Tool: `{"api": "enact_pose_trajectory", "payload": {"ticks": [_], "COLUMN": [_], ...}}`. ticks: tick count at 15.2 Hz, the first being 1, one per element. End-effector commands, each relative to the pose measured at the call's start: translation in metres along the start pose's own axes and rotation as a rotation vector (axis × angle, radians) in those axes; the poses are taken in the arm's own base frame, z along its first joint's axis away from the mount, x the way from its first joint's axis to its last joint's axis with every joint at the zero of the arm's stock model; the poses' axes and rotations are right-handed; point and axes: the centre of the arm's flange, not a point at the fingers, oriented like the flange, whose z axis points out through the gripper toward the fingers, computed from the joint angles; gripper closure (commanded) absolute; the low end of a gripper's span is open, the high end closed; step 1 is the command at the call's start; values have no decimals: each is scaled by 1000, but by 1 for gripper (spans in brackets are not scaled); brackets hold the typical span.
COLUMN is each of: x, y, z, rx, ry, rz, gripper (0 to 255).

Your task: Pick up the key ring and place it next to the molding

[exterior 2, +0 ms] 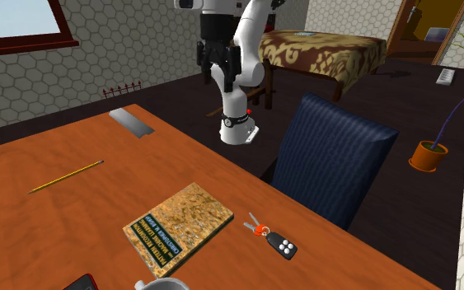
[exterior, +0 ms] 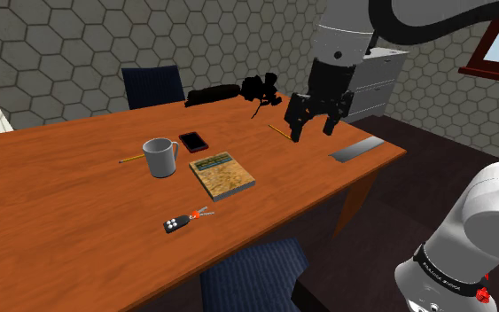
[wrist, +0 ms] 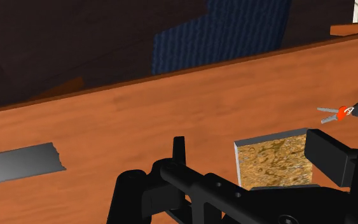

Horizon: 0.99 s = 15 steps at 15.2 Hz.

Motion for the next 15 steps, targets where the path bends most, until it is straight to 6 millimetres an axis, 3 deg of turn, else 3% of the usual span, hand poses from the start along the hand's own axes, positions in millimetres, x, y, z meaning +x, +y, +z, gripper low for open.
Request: {"api": "enact_pose_trajectory", "payload": {"ticks": [1,15], "x": [0,19], "y": [-24,-186], "z": [13,106], "rx": [-2,-28], "ry": [-2,-20], "rz": [33,247], "gripper": [0,0]}}
